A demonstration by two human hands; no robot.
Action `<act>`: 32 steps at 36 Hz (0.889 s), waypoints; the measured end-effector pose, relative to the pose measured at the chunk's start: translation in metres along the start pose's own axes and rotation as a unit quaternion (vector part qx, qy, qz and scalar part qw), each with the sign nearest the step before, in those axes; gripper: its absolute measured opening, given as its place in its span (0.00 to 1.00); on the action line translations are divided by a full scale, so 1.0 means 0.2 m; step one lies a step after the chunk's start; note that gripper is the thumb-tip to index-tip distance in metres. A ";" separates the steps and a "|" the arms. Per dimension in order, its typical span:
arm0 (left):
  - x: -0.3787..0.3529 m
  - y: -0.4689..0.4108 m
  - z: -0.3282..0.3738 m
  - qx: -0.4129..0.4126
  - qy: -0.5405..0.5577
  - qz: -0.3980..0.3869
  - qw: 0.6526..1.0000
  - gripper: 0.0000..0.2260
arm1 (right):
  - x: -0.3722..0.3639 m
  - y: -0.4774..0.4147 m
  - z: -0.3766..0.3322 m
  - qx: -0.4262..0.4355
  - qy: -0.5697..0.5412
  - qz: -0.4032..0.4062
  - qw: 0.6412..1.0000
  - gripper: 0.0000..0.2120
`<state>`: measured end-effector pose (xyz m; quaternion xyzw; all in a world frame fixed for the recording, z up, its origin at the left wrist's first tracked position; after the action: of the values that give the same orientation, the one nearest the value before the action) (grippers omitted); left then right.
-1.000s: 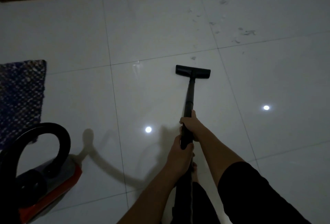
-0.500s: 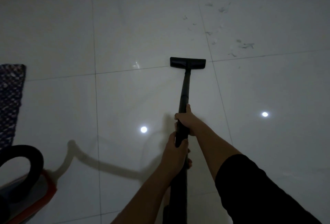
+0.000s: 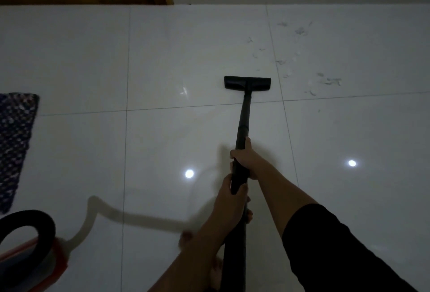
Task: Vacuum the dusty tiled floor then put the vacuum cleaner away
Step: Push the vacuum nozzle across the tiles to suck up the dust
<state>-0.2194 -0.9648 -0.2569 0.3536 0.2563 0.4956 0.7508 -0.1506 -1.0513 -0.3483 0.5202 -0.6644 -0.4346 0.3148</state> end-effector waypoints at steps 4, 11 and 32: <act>0.02 -0.12 0.11 0.000 0.008 -0.006 1.000 0.10 | 0.01 -0.09 -0.14 0.004 -0.001 0.009 1.000 0.44; 0.10 -0.33 0.34 -0.004 0.016 -0.020 1.000 0.09 | -0.01 -0.24 -0.43 0.006 0.005 0.025 1.000 0.44; 0.24 -0.77 0.67 -0.013 -0.019 0.003 1.000 0.10 | -0.05 -0.58 -0.89 0.027 -0.004 0.030 0.999 0.43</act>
<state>-0.0158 -0.9968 -0.2959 0.3541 0.2340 0.4944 0.7586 0.0552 -1.0959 -0.3776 0.5065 -0.6926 -0.4085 0.3114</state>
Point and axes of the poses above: each hand's wrist, its own y-axis away from the middle knuckle, its own x-axis out of the back of the hand, z = x × y, the point moved 6 cm from there along -y, towards the middle knuckle, and after that the axes turned 13 degrees about -y, right-handed, at the moved point
